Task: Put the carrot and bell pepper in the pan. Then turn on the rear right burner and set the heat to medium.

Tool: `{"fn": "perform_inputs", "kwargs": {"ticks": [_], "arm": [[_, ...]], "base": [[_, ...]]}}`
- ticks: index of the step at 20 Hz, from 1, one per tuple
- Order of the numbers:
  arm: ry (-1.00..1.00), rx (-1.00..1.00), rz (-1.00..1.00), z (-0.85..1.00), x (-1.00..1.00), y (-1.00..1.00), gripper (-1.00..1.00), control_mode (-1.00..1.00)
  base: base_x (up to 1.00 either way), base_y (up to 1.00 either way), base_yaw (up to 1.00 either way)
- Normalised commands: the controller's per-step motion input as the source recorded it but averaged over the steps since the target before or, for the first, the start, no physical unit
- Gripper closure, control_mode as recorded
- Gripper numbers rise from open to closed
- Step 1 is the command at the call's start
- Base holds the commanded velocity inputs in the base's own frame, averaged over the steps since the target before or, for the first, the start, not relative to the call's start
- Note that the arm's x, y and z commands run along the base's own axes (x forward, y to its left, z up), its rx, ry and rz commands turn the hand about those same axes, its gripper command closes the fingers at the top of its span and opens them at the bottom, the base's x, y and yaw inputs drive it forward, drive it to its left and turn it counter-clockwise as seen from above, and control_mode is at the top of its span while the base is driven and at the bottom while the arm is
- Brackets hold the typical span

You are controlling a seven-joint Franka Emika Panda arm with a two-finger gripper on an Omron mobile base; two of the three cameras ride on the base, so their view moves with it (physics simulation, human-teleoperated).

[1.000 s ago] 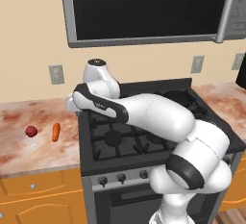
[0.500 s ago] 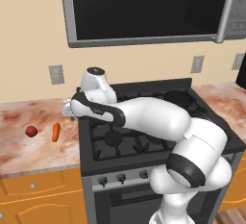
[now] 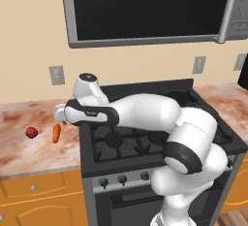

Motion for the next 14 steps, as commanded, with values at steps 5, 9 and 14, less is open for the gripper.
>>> {"fn": "perform_inputs", "kwargs": {"ticks": [5, 9, 14], "arm": [[0.11, 0.0, 0.0, -0.03, 0.37, 0.3, -1.0, -1.0], [0.06, 0.0, 0.0, -0.08, 0.41, 0.06, -1.0, -1.0], [0.01, 0.0, 0.0, -0.15, 0.31, 0.0, -1.0, -1.0]], "base": [[0.0, 0.0, 0.0], [0.0, 0.0, 0.0], [0.0, 0.0, 0.0]]}}
